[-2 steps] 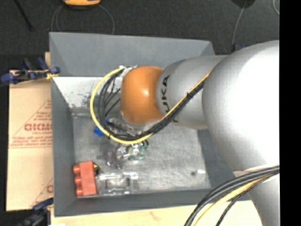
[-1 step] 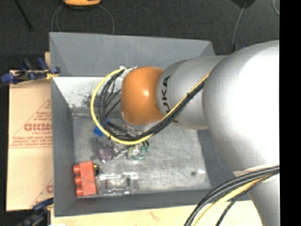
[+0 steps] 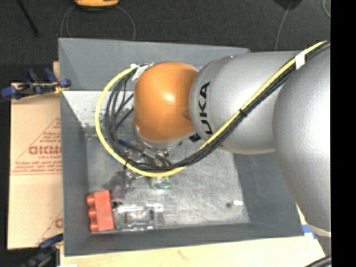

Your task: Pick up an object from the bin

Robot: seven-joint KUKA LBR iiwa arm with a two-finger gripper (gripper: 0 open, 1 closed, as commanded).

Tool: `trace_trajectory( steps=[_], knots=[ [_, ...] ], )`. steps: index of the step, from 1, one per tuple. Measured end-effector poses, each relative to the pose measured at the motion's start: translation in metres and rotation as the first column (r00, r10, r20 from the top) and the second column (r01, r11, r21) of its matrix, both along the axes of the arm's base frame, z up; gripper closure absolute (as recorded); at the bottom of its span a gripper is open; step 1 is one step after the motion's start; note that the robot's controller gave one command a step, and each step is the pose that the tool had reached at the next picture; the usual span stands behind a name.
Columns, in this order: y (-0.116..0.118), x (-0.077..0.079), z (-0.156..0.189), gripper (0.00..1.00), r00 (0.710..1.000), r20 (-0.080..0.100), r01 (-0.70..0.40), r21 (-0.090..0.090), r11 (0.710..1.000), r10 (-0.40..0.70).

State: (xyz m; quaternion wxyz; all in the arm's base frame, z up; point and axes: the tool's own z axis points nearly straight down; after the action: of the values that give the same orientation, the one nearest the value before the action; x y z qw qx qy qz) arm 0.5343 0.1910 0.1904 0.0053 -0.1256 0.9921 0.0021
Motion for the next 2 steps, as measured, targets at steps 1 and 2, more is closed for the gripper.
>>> trace_trajectory(
  steps=[1,2],
  knots=[
    [0.014,-0.002,-0.074,1.00,1.000,-0.013,-0.008,-0.005,1.000,0.008],
    [-0.115,-0.040,-0.029,1.00,0.999,-0.008,-0.039,-0.009,0.999,0.039]
  ],
)
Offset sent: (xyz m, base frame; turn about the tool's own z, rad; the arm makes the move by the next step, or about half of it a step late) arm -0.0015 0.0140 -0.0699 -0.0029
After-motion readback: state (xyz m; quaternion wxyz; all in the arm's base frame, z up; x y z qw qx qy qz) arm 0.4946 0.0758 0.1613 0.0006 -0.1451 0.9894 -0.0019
